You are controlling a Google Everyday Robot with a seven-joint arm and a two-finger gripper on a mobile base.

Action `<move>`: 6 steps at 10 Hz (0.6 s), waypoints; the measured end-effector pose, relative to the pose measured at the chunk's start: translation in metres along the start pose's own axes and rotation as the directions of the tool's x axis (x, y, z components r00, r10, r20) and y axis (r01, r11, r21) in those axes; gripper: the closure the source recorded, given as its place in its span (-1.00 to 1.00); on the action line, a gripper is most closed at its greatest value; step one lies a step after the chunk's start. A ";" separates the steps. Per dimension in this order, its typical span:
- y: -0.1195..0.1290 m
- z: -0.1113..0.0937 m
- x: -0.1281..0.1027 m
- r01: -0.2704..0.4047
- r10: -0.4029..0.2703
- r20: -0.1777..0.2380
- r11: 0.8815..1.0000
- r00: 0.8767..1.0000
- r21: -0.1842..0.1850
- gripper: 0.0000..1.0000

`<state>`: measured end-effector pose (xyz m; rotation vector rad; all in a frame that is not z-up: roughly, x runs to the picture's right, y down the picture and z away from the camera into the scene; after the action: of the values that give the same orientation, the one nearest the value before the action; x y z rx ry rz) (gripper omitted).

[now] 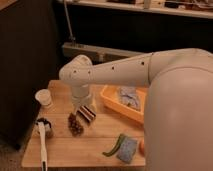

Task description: Wipe tray with eraser

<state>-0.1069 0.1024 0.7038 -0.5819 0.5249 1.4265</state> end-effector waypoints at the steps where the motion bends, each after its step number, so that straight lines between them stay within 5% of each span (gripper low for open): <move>1: 0.001 0.000 -0.002 0.039 -0.039 0.009 0.999 0.999 0.008 -0.30; 2: 0.003 -0.001 -0.004 0.133 -0.132 0.026 0.991 0.991 -0.021 -0.30; 3: -0.010 -0.001 -0.012 0.260 -0.256 0.065 0.964 0.964 -0.052 -0.30; 6: -0.029 -0.007 -0.033 0.485 -0.465 0.161 0.866 0.871 -0.124 -0.30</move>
<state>-0.0801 0.0709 0.7217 -0.6902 0.1438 1.0248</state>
